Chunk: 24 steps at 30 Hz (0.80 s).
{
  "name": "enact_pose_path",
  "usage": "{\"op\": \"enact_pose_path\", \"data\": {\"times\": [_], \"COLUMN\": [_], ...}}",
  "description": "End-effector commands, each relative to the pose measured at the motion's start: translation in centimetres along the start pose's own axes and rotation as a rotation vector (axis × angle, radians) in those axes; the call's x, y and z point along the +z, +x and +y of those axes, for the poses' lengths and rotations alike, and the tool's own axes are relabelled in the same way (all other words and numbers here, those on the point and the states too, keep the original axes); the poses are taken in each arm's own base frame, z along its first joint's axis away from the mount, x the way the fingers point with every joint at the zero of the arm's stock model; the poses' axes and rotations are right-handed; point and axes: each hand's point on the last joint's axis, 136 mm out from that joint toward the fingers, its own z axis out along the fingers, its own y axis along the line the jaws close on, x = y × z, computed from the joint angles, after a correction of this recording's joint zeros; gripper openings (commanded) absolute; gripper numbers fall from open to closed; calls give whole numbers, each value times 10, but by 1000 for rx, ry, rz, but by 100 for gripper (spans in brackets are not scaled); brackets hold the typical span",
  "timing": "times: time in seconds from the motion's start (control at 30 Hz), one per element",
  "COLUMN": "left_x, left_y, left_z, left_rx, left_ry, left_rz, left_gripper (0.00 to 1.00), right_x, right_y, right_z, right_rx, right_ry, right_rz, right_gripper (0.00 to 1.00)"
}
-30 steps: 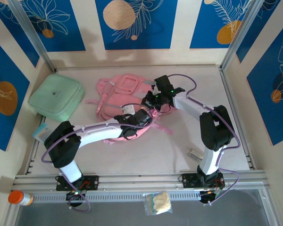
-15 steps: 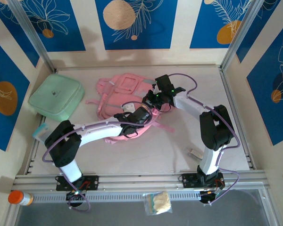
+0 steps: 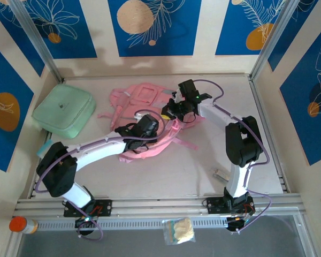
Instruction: Pack books, pencil case, and school supplies into a backpack
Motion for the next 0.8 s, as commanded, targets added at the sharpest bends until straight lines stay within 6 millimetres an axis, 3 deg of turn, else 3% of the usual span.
{"op": "enact_pose_path", "data": {"times": [0.0, 0.07, 0.2, 0.3, 0.53, 0.7, 0.77], "left_x": [-4, -6, -6, -3, -6, -7, -7], "left_y": [10, 10, 2, -4, -14, -23, -24], "left_z": [22, 21, -1, 3, -16, -42, -43], "left_rx": [76, 85, 88, 57, -146, -132, -97], "left_ry": [-1, 21, 97, 38, 84, 157, 149], "left_rz": [54, 60, 71, 70, 53, 77, 81], "left_gripper": [0, 0, 0, 0, 0, 0, 0], "right_x": [-16, -15, -7, -1, 9, 7, 5], "right_y": [-24, -22, -15, -8, 6, 30, 41], "right_z": [8, 11, 20, 27, 26, 22, 24], "right_rx": [-35, -48, -67, -85, -89, 9, 42], "right_ry": [-39, -42, -46, -48, -45, -113, -167], "right_rz": [-35, -36, -23, -8, 18, 53, 77], "right_gripper": [0, 0, 0, 0, 0, 31, 37]}}
